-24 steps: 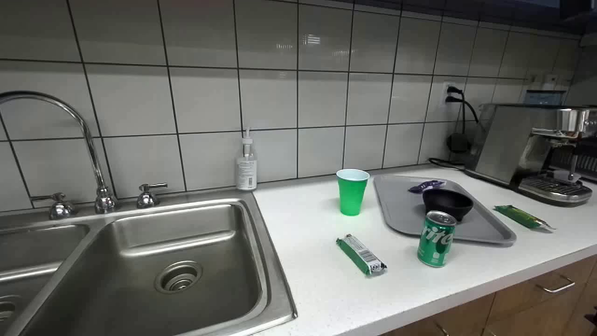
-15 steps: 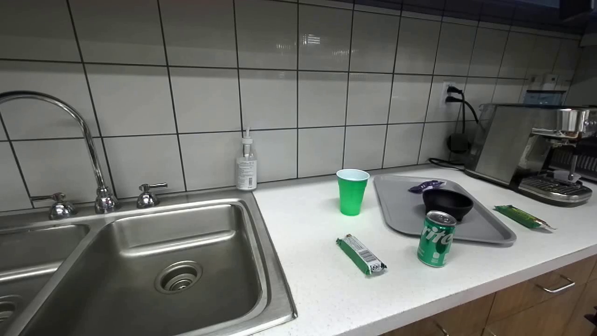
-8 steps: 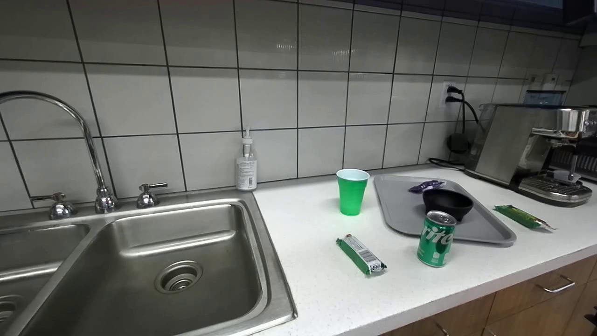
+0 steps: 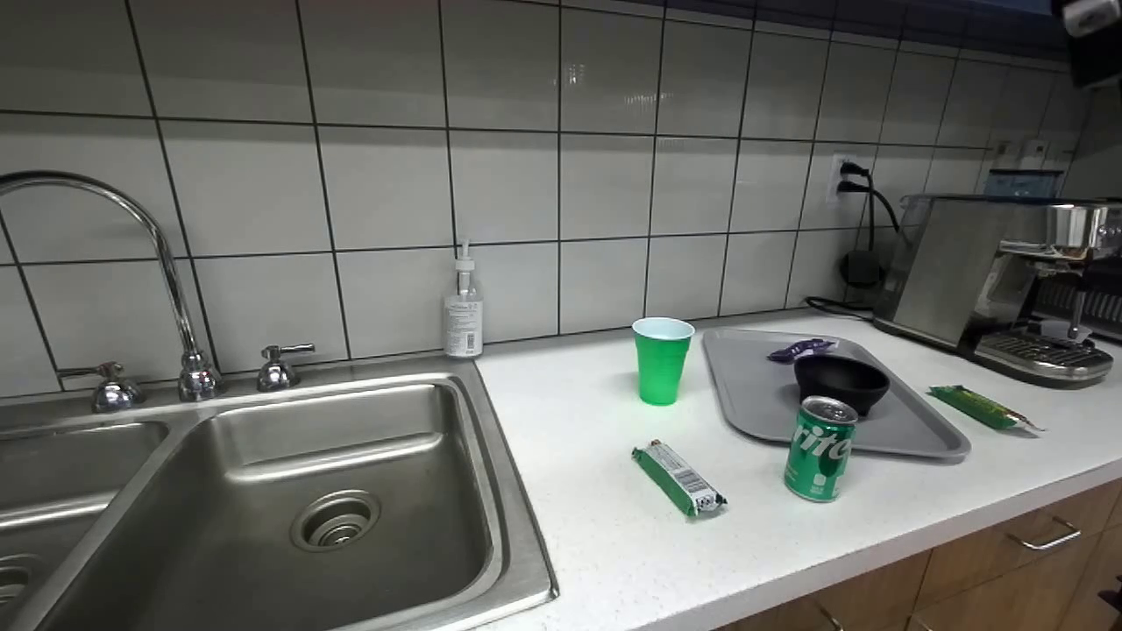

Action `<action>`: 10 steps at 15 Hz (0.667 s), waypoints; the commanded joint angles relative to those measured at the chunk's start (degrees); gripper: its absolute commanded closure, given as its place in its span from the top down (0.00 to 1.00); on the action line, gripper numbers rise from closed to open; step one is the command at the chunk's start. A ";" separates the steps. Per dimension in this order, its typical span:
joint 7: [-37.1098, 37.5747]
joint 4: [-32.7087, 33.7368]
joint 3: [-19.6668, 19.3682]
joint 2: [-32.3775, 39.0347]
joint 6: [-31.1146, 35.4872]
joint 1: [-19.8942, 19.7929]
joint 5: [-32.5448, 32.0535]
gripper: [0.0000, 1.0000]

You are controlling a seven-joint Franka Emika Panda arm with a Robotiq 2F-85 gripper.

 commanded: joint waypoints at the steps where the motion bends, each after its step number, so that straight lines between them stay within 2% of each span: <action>1: -2.35 -2.62 -0.57 0.36 3.40 -1.30 -2.43 1.00; 10: -1.16 -5.58 -1.86 6.42 19.12 -3.76 -2.50 1.00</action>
